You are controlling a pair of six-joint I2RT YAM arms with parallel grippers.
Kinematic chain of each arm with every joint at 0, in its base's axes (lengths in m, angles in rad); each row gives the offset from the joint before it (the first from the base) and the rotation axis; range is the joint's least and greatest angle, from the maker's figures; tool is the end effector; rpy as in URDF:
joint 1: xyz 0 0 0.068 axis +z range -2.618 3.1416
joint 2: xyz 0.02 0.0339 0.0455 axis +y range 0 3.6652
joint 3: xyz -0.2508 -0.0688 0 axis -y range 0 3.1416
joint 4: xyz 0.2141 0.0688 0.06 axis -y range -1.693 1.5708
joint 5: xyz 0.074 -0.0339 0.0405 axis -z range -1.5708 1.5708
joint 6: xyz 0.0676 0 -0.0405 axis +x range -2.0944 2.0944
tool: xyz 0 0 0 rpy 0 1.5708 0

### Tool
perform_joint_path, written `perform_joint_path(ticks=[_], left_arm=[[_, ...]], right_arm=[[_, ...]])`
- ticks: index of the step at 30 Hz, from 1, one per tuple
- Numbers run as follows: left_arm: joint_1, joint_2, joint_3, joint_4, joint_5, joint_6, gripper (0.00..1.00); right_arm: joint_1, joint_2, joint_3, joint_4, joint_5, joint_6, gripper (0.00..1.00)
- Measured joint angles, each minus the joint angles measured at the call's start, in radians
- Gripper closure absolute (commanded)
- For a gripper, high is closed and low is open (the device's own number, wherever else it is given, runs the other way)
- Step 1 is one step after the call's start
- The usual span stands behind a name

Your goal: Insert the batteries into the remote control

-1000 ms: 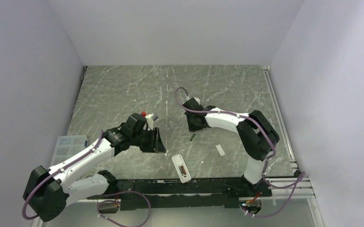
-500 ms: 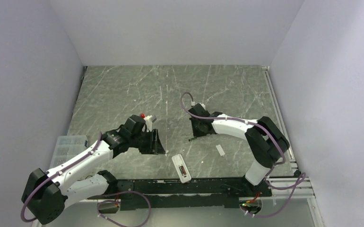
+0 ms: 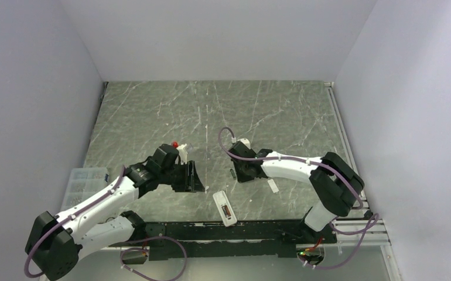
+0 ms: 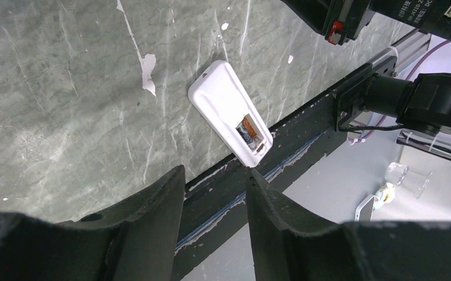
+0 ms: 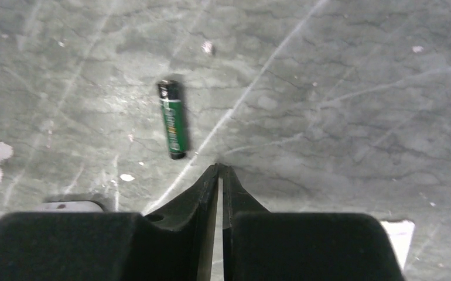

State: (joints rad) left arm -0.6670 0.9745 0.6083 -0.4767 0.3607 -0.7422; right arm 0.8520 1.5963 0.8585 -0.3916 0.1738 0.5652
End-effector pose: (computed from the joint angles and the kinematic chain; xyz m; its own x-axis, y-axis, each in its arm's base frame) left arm 0.1360 -0.1374 0.1979 -0.9482 -0.0583 -0.3122 0.1661 0.7469 -0.6439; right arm 0.1966 0.2070 0.1375 -0.8737 -0.1975 -0.4445 -0.2660 0.9591 0.0968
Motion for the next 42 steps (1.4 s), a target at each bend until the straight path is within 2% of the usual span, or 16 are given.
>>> perform_joint_path(ticks=[4, 9, 17, 24, 28, 42], left_arm=[[0.0, -0.014, 0.0, -0.001, 0.0, -0.003, 0.52], [0.0, -0.032, 0.0, -0.004, 0.0, -0.003, 0.52], [0.0, -0.049, -0.004, -0.023, -0.002, -0.003, 0.52], [0.0, -0.09, -0.004, -0.057, -0.013, -0.003, 0.51], [0.0, -0.114, -0.004, -0.076, -0.019, -0.003, 0.51], [0.0, -0.121, -0.004, -0.09, -0.019, -0.005, 0.51]], right_arm=[[0.002, -0.009, 0.026, -0.072, 0.045, 0.0, 0.82], [0.002, -0.033, 0.102, -0.116, 0.075, -0.015, 0.68], [0.006, -0.015, 0.195, -0.063, -0.032, -0.066, 0.52], [0.021, 0.087, 0.226, -0.022, -0.096, -0.107, 0.51], [0.025, 0.138, 0.238, -0.027, -0.097, -0.121, 0.58], [0.036, 0.228, 0.306, -0.056, -0.047, -0.14, 0.7]])
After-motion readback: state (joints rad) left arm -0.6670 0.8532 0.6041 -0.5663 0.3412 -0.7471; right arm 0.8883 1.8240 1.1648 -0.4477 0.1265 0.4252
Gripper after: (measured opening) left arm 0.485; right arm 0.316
